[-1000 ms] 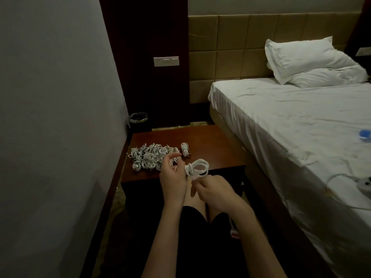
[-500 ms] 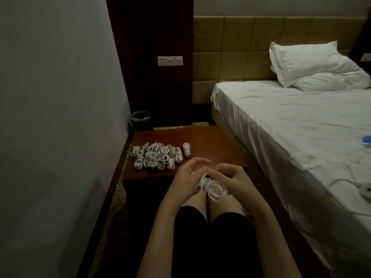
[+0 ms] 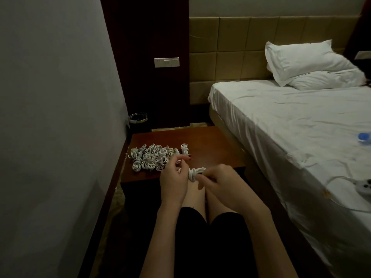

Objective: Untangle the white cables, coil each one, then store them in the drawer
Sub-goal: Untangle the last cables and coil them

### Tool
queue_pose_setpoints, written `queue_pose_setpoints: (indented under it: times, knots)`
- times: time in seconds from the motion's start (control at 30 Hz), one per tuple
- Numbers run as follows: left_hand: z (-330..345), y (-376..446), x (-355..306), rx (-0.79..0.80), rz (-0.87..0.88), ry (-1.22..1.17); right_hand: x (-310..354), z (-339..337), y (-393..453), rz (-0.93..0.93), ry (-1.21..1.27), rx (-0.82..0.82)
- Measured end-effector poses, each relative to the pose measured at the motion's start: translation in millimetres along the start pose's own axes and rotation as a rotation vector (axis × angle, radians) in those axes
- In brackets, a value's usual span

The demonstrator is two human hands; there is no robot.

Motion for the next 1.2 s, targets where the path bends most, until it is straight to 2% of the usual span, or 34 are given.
queue_pose_setpoints:
  times: [0.1, 0.17, 0.23, 0.3, 0.4, 0.53, 0.63, 0.77, 0.87, 0.93, 1.03, 1.2]
  knots:
    - [6, -1, -2, 0.17, 0.053, 0.072, -3, -18, -3, -0.087, 0.024, -0.198]
    - [12, -4, -1, 0.328, 0.076, 0.061, -13, -17, -3, -0.062, 0.112, -0.231]
    - [20, -11, -5, 0.477, 0.03, -0.075, -23, -17, -2, -0.009, 0.281, -0.245]
    - [26, -17, -13, 0.561, -0.064, -0.286, -31, -16, -2, 0.033, 0.561, -0.243]
    - [30, -21, -22, 0.497, -0.134, -0.522, -38, -3, -1, 0.065, 0.833, -0.231]
    - [29, -14, -12, 0.212, -0.27, -0.717, -33, 17, 6, 0.004, 0.826, -0.275]
    - [27, -11, -5, 0.102, -0.346, -0.797, -26, 24, 10, -0.006, 0.77, -0.314]
    - [27, -10, 1, 0.126, -0.474, -0.902, -28, 26, 11, 0.045, 0.635, -0.337]
    - [26, -10, 3, 0.225, -0.443, -0.792, -33, 22, 8, 0.064, 0.53, -0.336]
    - [25, -10, 0, 0.258, -0.397, -0.753, -34, 15, 5, 0.052, 0.5, -0.394]
    - [25, -11, 1, 0.223, -0.415, -0.783, -33, 5, 1, 0.068, 0.63, -0.489]
    - [25, -10, -1, 0.194, -0.422, -0.782, -31, 7, -1, 0.06, 0.918, -0.422]
Point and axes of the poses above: each hand's wrist, its own y-axis towards the middle knuckle, its own z-axis out of the palm, x = y × z, the point moved 4 cm from there along y, towards the middle knuckle, and after that the axes turned 2 degrees about y, right-handed, at the moved point
